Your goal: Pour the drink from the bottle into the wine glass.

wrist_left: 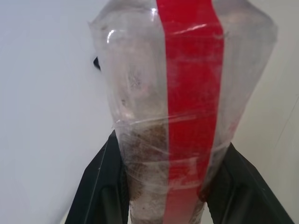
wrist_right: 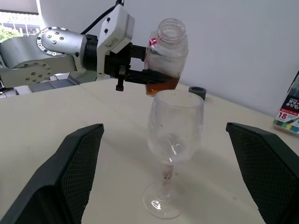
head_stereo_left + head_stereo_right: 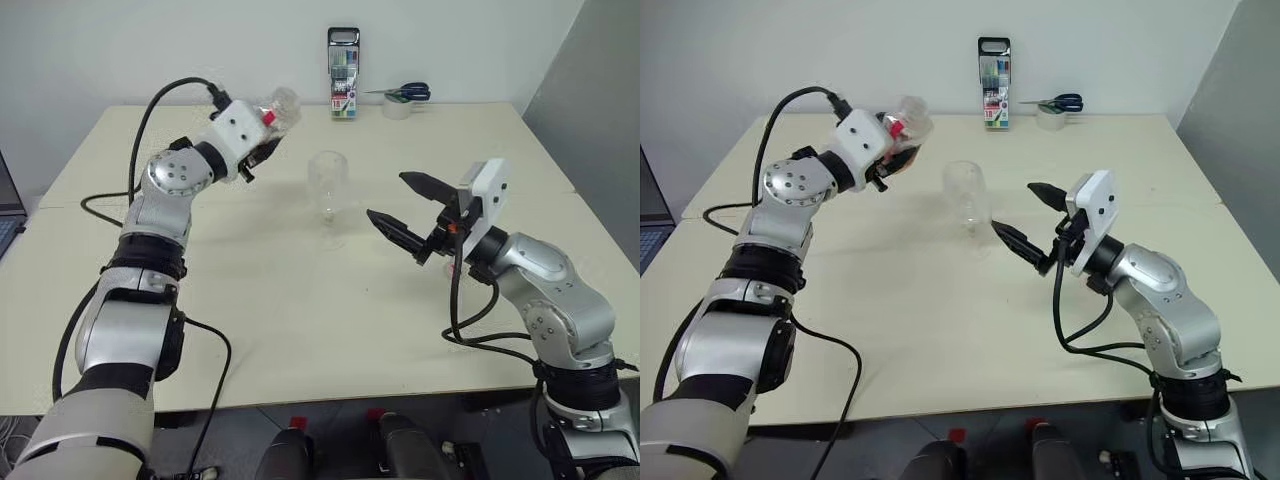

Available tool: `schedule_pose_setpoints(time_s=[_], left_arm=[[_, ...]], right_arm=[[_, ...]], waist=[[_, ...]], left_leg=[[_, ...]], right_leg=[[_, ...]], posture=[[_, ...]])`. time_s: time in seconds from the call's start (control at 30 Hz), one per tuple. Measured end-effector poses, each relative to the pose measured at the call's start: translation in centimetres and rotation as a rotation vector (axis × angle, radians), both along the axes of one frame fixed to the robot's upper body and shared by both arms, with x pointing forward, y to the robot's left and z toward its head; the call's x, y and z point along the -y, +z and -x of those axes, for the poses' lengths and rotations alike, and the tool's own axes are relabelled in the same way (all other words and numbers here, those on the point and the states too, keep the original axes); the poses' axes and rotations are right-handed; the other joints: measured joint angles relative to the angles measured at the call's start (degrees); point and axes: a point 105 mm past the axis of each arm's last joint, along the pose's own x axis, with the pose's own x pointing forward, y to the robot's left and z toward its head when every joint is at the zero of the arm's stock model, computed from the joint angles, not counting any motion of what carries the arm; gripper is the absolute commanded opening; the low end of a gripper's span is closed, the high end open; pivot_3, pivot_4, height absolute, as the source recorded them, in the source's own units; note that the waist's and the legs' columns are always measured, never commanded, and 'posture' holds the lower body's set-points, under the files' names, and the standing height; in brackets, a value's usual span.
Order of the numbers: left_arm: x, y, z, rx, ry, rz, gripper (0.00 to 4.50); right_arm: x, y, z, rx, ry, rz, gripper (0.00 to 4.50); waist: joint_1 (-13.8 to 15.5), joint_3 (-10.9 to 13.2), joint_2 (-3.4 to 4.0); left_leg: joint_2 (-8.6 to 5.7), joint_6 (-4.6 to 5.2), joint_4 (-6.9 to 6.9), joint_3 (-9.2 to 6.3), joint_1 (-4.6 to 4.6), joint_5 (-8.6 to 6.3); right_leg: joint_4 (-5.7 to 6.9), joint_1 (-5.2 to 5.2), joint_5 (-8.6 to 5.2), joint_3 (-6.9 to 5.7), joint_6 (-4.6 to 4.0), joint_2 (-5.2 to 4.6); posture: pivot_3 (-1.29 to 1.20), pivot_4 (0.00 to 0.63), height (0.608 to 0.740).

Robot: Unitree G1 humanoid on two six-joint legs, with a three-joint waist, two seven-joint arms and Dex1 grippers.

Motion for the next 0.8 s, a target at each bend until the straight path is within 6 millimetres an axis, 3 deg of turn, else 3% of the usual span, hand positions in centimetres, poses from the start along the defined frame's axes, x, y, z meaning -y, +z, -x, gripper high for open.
schedule_pose_setpoints(time_s=[0.27,0.8], left_arm=[[0.5,-0.6,0.1,0.033,-0.029,-0.19,1.67],[1.1,0.5,0.3,0.166,-0.061,-0.51,1.67]], right_arm=[[-0.3,0.0,0.0,0.013,-0.004,-0.008,4.5],[-0.3,-0.3,0.0,0.002,-0.004,-0.017,4.5]], waist=[[0.1,0.0,0.0],[0.1,0.0,-0.01]], left_leg=[[-0.03,0.02,0.01,-0.01,-0.01,-0.01],[-0.04,0.06,0.02,-0.01,-0.03,-0.03]], right_leg=[[0.01,0.0,0.0,-0.02,0.0,0.05],[0.04,-0.01,0.0,-0.02,0.01,0.08]], posture=[[0.0,0.15,0.74],[0.0,0.15,0.74]])
